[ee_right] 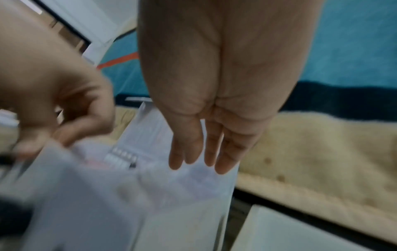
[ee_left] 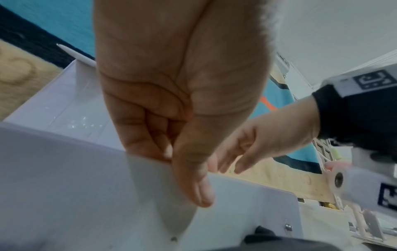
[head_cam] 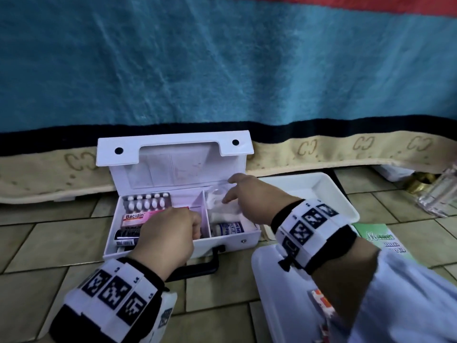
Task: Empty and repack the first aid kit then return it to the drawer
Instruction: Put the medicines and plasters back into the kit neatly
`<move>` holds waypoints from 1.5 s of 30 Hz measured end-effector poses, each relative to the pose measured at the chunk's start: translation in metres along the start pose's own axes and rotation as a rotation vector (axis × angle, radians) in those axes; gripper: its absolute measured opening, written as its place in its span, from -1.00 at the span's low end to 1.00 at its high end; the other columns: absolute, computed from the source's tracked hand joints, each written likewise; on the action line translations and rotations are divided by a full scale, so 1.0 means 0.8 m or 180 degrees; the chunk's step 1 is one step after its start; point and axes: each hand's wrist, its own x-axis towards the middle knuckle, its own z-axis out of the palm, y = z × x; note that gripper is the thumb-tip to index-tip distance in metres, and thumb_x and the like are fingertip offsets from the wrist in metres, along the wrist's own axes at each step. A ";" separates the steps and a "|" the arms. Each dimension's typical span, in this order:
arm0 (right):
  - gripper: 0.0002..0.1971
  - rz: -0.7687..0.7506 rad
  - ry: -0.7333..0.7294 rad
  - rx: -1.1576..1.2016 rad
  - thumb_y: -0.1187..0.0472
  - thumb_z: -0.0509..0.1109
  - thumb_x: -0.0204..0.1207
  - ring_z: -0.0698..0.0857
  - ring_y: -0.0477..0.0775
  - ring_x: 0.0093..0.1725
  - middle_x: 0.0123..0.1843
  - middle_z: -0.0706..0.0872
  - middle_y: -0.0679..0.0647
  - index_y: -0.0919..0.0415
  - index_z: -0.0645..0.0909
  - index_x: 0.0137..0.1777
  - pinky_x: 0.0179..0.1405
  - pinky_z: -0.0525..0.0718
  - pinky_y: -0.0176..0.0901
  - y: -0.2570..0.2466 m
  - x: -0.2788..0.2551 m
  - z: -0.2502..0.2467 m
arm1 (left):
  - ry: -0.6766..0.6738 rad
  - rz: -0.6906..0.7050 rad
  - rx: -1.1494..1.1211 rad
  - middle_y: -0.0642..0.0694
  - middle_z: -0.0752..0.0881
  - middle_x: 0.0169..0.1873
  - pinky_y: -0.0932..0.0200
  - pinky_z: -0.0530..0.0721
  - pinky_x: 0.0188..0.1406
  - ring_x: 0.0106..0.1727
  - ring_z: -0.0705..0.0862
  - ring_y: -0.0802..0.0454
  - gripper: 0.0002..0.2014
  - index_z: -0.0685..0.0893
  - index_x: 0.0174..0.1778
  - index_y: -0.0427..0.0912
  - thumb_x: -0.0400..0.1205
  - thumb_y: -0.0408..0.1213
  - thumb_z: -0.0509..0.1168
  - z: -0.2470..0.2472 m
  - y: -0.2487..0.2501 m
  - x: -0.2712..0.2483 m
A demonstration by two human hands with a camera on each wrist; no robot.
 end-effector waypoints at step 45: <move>-0.87 0.2644 0.1306 0.1868 0.43 0.53 0.35 0.56 0.18 -0.62 -0.63 0.68 0.19 0.26 0.68 -0.34 -0.50 0.53 -0.12 0.244 -0.298 0.011 | -0.0073 -0.0420 0.0061 0.08 0.69 -0.36 0.20 0.63 -0.23 -0.22 0.67 0.18 -0.75 0.48 -0.48 0.05 0.42 -0.36 0.33 -0.010 0.026 -0.022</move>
